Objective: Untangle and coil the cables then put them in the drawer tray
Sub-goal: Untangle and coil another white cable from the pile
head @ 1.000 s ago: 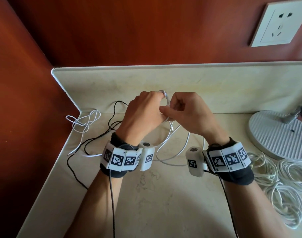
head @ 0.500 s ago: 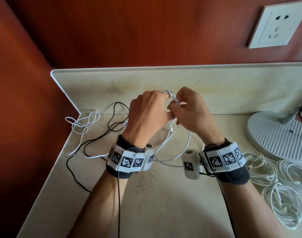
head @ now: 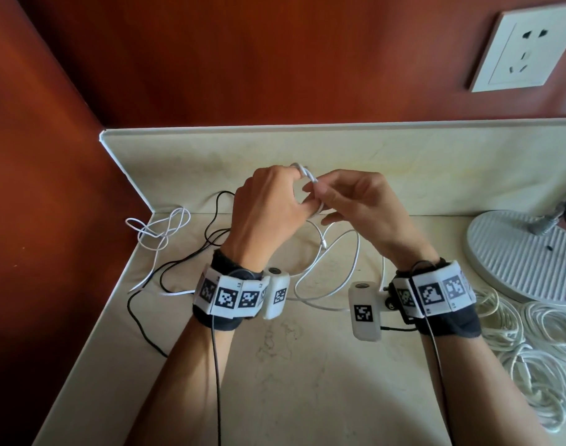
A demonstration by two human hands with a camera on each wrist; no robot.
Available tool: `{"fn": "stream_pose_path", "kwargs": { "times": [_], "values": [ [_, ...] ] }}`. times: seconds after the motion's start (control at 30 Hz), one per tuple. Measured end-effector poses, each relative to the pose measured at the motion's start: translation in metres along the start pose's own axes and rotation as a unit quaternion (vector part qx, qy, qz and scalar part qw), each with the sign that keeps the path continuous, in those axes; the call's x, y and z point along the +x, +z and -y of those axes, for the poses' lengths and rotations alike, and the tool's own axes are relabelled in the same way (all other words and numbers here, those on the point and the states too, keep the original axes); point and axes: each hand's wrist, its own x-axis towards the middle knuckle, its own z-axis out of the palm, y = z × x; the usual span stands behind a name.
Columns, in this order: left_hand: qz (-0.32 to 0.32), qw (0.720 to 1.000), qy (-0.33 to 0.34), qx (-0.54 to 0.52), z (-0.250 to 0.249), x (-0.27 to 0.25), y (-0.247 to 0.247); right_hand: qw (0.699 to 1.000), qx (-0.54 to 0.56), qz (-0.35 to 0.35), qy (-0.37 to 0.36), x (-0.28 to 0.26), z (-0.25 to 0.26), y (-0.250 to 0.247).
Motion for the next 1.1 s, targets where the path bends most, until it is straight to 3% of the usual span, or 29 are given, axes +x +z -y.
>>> {"fn": "stream_pose_path", "kwargs": {
  "times": [0.13, 0.3, 0.37, 0.57, 0.83, 1.0, 1.1],
  "values": [
    [0.029, 0.999, 0.034, -0.009, 0.008, 0.003, 0.007, 0.999, -0.034, -0.019, -0.006, -0.001, -0.002, 0.001],
    [-0.051, 0.99, 0.129, 0.026, 0.015, 0.01, 0.009, 0.998, -0.043, -0.05, -0.018, -0.003, 0.004, 0.004],
    [-0.056, 0.988, 0.141, -0.014, 0.019, 0.011, 0.01, 0.997, -0.044, -0.055, -0.02, -0.003, 0.006, 0.005],
    [-0.049, 0.977, 0.117, -0.171, 0.016, 0.007, 0.013, 0.996, -0.046, -0.064, -0.043, -0.004, 0.01, 0.004],
    [-0.06, 0.971, 0.106, -0.206, 0.014, 0.007, 0.013, 0.996, 0.003, -0.085, -0.014, -0.002, 0.007, 0.004],
    [-0.065, 0.967, 0.046, -0.242, 0.025, 0.011, 0.006, 0.994, 0.023, -0.111, -0.005, -0.001, 0.008, 0.0],
    [-0.05, 0.937, -0.001, -0.345, 0.028, 0.013, 0.004, 0.991, 0.007, -0.13, 0.01, 0.004, -0.002, -0.007]
  ]
}}
